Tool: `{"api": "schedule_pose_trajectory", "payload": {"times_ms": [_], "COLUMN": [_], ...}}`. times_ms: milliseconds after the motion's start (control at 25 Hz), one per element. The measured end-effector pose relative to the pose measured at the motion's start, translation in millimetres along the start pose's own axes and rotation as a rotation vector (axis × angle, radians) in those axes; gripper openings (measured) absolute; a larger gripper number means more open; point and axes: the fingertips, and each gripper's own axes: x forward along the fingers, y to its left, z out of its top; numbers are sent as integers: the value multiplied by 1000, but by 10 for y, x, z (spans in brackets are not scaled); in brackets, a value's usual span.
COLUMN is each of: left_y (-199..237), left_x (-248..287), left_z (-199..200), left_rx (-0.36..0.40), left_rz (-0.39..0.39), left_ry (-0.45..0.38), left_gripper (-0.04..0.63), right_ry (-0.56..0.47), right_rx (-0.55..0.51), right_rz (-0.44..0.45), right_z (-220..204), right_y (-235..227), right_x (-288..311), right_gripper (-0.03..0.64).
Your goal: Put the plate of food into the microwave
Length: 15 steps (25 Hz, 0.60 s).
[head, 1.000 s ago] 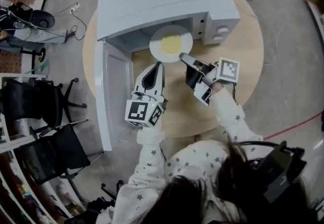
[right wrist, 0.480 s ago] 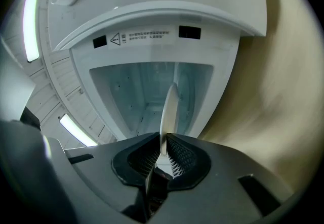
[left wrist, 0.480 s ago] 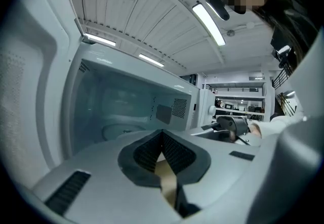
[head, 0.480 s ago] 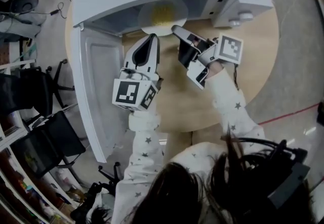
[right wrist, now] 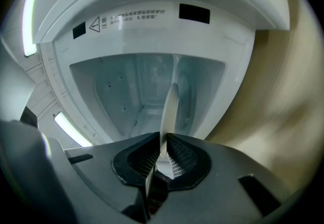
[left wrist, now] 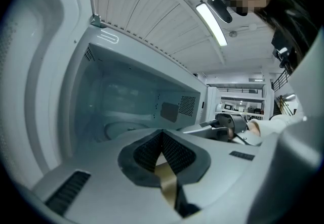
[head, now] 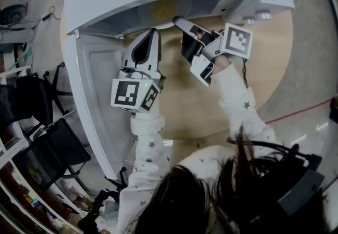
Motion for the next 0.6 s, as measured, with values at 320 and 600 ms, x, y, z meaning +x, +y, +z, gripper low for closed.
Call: {"api": "schedule_pose_trajectory", "payload": {"times_ms": [320,600], "left_y": [9,11], "left_x": [95,154], "left_z": [28,24], "left_rx": [-14,-25], "left_rz": [-8,-14], "left_ry": [5,6], "left_gripper": [-5,-5], "right_ry": [-19,-33], "right_rx": [-94,-126], "right_rz": [-41,-118], "right_z": [141,167], "right_y": [2,-35], "right_x": [15,6], "right_gripper": [28,28]}}
